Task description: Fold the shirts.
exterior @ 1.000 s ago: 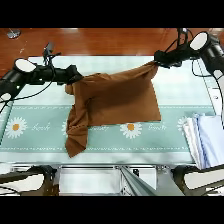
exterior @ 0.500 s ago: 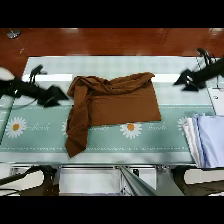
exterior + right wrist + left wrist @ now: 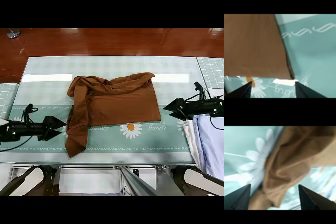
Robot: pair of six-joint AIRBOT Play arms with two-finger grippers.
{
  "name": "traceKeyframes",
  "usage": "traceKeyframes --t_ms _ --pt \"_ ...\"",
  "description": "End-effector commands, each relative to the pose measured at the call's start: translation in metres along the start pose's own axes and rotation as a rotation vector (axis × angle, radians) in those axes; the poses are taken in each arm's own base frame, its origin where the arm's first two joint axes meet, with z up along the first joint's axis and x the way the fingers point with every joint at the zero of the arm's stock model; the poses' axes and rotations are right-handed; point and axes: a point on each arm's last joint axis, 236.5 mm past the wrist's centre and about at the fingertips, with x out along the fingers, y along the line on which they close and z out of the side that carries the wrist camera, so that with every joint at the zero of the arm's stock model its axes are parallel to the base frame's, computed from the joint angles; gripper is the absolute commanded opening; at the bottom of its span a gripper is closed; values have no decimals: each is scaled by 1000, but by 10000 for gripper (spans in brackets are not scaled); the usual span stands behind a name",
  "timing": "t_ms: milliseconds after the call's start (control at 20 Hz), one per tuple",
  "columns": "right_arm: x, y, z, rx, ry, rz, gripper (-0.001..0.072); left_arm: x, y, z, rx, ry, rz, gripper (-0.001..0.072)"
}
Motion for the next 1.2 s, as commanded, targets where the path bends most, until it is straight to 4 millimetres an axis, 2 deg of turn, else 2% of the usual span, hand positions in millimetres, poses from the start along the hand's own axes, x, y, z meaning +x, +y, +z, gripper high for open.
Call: traceKeyframes --t_ms 0,150,200,250,450,500,650,750,900,1050,1150 --pt "13 13 -10 -33 -4 29 612 14 -13 -6 -20 -49 -131 702" --pt "22 19 -6 -41 -20 10 612 24 -10 -18 6 -17 -120 681" --pt "24 20 -3 -31 -33 5 612 26 -11 -21 33 -9 -118 384" --pt "24 19 0 -16 -47 0 611 26 -12 -20 50 -13 -121 10" --pt "21 9 5 16 -68 -26 612 12 -41 1 101 -72 -208 19" --pt "21 1 2 19 -57 -62 612 8 -49 6 112 -81 -226 19" --pt "14 -45 -9 59 -17 -258 612 2 -57 12 137 -92 -236 20" --pt "12 -54 -12 73 -5 -297 612 2 -57 12 137 -92 -236 20" --pt "27 -51 -20 111 55 -246 612 2 -56 14 136 -97 -233 20" --pt "45 -19 -7 117 52 -77 611 3 -55 17 134 -109 -225 20" --pt "55 -4 0 86 71 -48 612 3 -54 19 132 -119 -219 20"
